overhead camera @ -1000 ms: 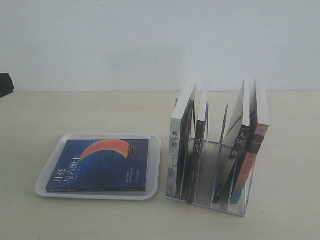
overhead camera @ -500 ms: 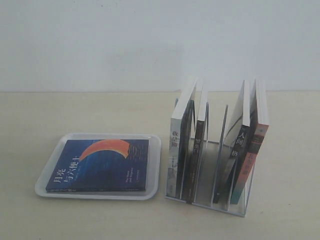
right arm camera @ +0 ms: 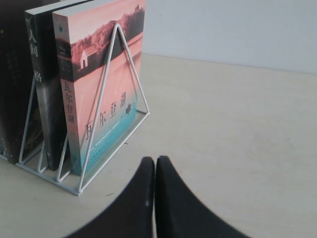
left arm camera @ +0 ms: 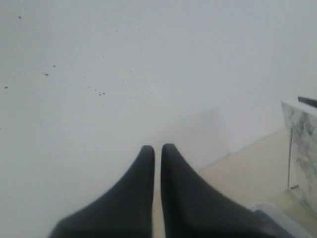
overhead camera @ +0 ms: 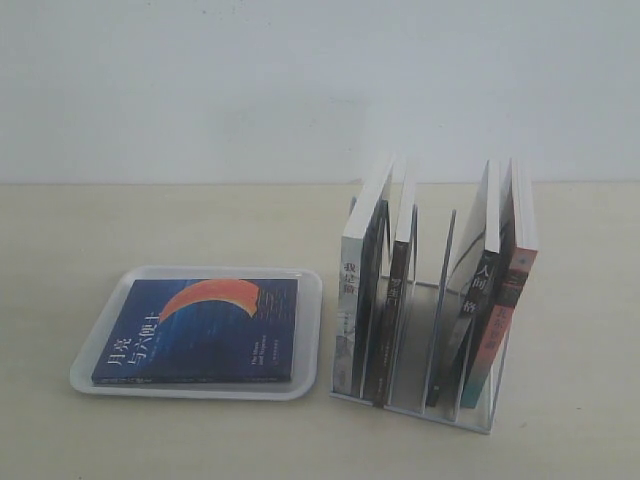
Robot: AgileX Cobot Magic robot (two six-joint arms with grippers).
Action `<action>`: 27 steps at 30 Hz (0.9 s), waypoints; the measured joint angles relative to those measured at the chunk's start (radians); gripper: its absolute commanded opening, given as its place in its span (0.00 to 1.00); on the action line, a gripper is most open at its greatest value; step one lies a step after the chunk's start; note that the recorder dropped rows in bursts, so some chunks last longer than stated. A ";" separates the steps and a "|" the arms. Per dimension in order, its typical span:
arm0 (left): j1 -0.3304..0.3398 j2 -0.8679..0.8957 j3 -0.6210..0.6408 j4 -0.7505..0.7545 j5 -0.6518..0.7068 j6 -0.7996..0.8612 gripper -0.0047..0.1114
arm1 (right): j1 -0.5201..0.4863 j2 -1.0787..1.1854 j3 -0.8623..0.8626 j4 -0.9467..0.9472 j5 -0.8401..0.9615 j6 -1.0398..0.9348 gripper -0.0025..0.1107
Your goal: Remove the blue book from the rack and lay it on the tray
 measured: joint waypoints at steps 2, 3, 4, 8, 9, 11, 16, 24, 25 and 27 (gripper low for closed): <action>0.000 -0.041 0.007 -0.004 0.000 -0.048 0.08 | 0.000 0.000 0.000 0.000 0.000 0.000 0.02; 0.000 -0.060 0.008 -0.006 0.000 -0.095 0.08 | 0.000 0.000 0.000 0.000 0.000 0.000 0.02; 0.000 -0.074 0.009 -0.006 -0.002 -0.132 0.08 | 0.000 0.000 0.000 0.000 0.000 0.000 0.02; 0.000 -0.097 0.010 -0.008 -0.012 -0.380 0.08 | 0.000 0.000 0.000 0.000 0.000 0.000 0.02; 0.000 -0.097 0.012 -0.010 -0.023 -0.471 0.08 | 0.000 0.000 0.000 0.000 0.000 0.000 0.02; 0.000 -0.097 0.012 -0.012 -0.048 -0.581 0.08 | 0.000 0.000 0.000 0.000 0.000 0.000 0.02; 0.000 -0.097 0.012 -0.012 -0.170 -0.741 0.08 | 0.000 0.000 0.000 0.000 0.000 0.000 0.02; 0.000 -0.097 0.012 0.568 -0.319 -1.212 0.08 | 0.000 0.000 0.000 0.000 0.000 0.000 0.02; 0.000 -0.097 0.014 0.799 -0.324 -1.403 0.08 | 0.000 0.000 0.000 0.000 0.000 0.000 0.02; 0.000 -0.097 0.030 1.100 -0.324 -1.664 0.08 | 0.000 0.000 0.000 0.000 0.000 0.000 0.02</action>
